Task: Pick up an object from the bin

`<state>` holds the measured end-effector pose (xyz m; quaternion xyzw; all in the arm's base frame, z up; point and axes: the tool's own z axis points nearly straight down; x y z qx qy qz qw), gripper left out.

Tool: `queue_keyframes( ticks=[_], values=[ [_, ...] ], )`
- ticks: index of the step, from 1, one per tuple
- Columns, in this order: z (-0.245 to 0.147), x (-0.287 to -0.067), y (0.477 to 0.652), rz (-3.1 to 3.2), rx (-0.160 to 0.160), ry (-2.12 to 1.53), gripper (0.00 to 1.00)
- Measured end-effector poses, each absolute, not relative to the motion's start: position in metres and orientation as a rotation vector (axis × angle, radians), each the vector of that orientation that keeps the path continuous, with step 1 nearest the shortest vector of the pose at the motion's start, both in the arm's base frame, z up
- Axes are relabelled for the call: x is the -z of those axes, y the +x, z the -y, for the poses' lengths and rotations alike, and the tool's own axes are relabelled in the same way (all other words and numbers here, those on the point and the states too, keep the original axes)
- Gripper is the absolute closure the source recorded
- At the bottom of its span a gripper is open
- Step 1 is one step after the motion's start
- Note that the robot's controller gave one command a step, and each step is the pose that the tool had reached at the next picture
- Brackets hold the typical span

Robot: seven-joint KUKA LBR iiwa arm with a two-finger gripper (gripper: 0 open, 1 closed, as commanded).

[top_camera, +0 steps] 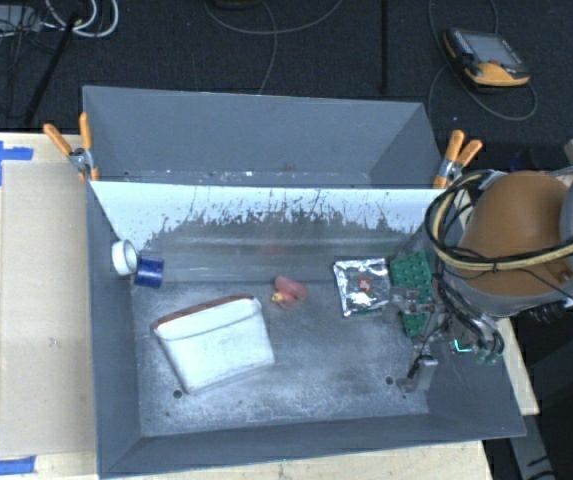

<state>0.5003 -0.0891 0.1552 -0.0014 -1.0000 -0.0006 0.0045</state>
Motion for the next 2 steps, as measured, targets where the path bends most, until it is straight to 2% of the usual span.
queue_keyframes(
  ticks=[1,2],
  values=[
    [0.1053,-0.086,0.5865,3.141,0.001,-0.117,0.0],
    [0.1046,-0.0894,0.5851,3.14,0.0,-0.11,1.0]
  ],
)
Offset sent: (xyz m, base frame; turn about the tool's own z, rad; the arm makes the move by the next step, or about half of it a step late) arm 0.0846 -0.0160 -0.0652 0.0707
